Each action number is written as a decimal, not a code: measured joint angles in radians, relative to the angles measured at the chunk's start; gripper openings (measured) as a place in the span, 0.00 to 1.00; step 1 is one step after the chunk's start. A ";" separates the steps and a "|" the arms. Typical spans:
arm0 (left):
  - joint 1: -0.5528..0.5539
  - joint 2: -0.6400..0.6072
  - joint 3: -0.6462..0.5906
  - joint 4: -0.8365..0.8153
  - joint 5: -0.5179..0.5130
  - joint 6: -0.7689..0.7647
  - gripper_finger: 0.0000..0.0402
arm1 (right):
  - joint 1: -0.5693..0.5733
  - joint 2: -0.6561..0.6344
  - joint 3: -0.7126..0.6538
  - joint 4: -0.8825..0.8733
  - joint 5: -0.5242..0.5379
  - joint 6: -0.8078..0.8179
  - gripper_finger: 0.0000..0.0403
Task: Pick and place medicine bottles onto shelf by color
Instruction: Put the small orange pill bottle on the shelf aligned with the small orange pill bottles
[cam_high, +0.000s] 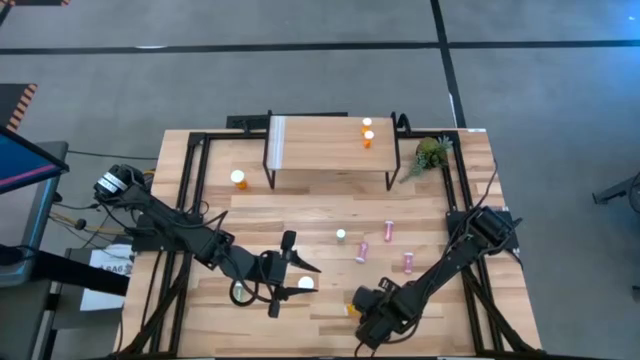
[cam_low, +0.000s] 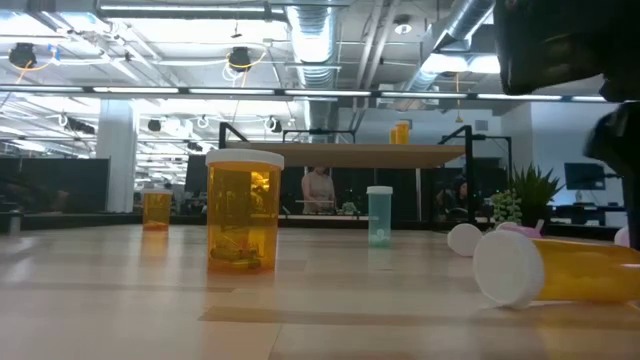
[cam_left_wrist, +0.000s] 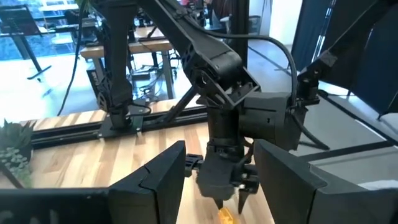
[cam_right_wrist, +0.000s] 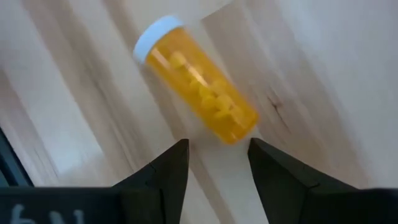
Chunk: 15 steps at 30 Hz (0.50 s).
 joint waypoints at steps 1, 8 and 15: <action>0.000 0.000 0.000 -0.002 -0.001 0.000 0.45 | 0.002 0.000 0.000 -0.006 -0.006 -0.039 0.48; 0.000 0.000 0.000 -0.017 0.000 -0.009 0.45 | 0.007 0.000 0.000 -0.024 -0.018 -0.262 0.48; 0.000 0.000 0.000 -0.030 0.002 -0.022 0.45 | 0.003 0.000 0.036 -0.138 -0.014 -0.357 0.50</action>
